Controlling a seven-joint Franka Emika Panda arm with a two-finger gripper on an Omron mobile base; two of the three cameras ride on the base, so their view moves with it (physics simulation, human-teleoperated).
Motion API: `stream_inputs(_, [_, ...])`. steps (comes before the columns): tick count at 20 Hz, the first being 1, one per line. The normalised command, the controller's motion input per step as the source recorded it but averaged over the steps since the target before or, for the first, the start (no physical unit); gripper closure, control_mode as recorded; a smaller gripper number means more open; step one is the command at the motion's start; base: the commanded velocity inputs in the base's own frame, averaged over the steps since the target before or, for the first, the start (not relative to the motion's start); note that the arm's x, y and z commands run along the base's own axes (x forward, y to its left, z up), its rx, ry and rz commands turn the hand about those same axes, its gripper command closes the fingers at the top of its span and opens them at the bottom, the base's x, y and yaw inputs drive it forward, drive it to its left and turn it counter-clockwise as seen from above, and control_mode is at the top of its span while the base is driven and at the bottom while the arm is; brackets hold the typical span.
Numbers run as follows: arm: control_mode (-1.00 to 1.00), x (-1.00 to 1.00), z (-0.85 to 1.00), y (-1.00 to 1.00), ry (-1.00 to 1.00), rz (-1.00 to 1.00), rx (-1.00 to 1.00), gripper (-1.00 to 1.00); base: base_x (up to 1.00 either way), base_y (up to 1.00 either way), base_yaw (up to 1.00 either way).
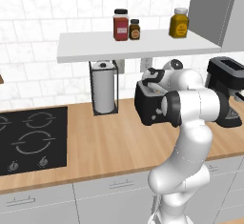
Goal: Start the toaster. Once the lever pops up, take the bread to the plate on the dining counter.
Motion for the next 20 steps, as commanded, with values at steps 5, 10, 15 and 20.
stream_inputs(5, [-1.00, 0.00, 0.00, 0.00, 0.00, 0.00, 0.00, -1.00, 0.00, 0.00, 0.00])
stream_inputs(10, [-1.00, 0.00, 0.00, 0.00, 0.00, 0.00, 0.00, -1.00, 0.00, 0.00, 0.00])
stream_inputs(15, [-1.00, 0.00, 0.00, 0.00, 0.00, 0.00, 0.00, -1.00, 0.00, 0.00, 0.00])
stream_inputs(20, [-1.00, 0.00, 0.00, 0.00, 0.00, 0.00, 0.00, -1.00, 0.00, 0.00, 0.00])
